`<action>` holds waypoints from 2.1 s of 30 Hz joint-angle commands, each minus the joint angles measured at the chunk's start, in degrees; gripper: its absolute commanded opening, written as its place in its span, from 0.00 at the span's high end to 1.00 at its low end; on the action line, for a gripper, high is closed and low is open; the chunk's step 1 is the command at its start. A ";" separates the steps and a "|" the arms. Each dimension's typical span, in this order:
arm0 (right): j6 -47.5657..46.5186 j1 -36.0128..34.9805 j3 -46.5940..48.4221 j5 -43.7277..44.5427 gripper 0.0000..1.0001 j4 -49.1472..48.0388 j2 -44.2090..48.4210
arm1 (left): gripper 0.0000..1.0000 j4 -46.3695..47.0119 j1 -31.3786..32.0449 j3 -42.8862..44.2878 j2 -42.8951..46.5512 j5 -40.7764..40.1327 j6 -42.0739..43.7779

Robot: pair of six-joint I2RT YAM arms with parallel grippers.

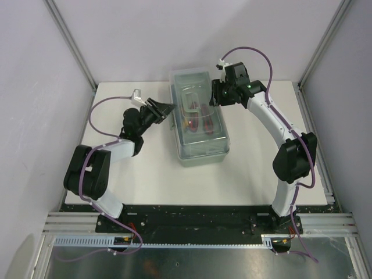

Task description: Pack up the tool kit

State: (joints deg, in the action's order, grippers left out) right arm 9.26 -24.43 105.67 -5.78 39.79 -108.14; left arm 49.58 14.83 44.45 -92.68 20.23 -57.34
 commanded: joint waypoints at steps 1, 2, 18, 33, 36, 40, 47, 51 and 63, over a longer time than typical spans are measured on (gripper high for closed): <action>-1.61 -0.80 -3.90 1.24 0.59 8.53 -8.18 | 0.54 -2.34 2.05 1.60 -0.96 3.98 1.47; -1.61 -0.76 -3.89 1.22 0.60 8.58 -8.20 | 0.54 -2.40 2.05 1.56 -0.94 3.92 1.54; -0.75 -0.60 -4.33 0.47 0.54 8.45 -8.24 | 0.28 -6.51 -0.66 -0.79 8.39 -1.47 6.16; 1.03 -0.54 -7.40 -1.39 0.46 6.80 -7.28 | 0.13 -8.13 -2.98 -5.26 5.64 -6.20 1.39; 1.29 -0.49 -7.75 -1.34 0.47 6.79 -7.23 | 0.20 -8.26 -3.23 -3.72 3.22 -5.46 0.98; 1.54 -0.45 -7.84 -1.26 0.49 6.86 -7.27 | 0.37 -8.27 -3.45 -1.86 0.04 -4.96 0.79; 1.68 -0.36 -7.80 -1.12 0.52 6.92 -7.63 | 0.46 -8.43 -3.82 -2.17 -1.00 -5.99 2.33; 1.62 -0.21 -7.66 -0.92 0.52 7.04 -7.98 | 0.48 -8.76 -3.90 -1.90 -2.20 -5.72 2.52; 1.62 0.29 -7.21 -0.67 0.54 7.36 -8.83 | 0.49 -9.52 -4.00 2.41 -7.18 -1.71 1.76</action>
State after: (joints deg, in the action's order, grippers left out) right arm 13.52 -23.16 103.22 -7.77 35.00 -108.75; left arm 39.24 10.66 43.75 -98.70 15.64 -56.49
